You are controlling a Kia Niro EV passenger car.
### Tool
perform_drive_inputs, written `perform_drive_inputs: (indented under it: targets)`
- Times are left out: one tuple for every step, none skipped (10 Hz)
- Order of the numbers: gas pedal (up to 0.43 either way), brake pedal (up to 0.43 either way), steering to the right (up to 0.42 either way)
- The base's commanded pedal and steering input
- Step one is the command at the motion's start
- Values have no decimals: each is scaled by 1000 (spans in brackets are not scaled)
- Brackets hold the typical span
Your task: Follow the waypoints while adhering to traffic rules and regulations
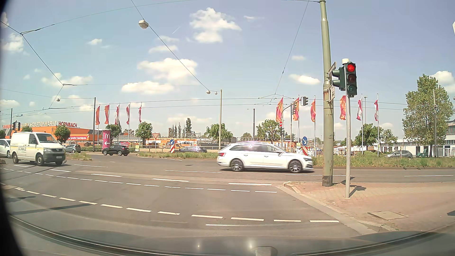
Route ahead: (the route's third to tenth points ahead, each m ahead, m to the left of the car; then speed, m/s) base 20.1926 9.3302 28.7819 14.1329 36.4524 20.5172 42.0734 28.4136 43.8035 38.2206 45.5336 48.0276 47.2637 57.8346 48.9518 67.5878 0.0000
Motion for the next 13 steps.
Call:
perform_drive_inputs:
  targets:
    - [0,348,-48]
    - [0,354,-48]
    - [0,348,-48]
    - [0,348,-48]
    - [0,354,-48]
    - [0,348,-49]
    - [0,348,-49]
    - [0,354,-48]
    - [0,348,-48]
    - [0,348,-48]
    - [0,348,-48]
    - [0,354,-49]
    - [0,348,-48]
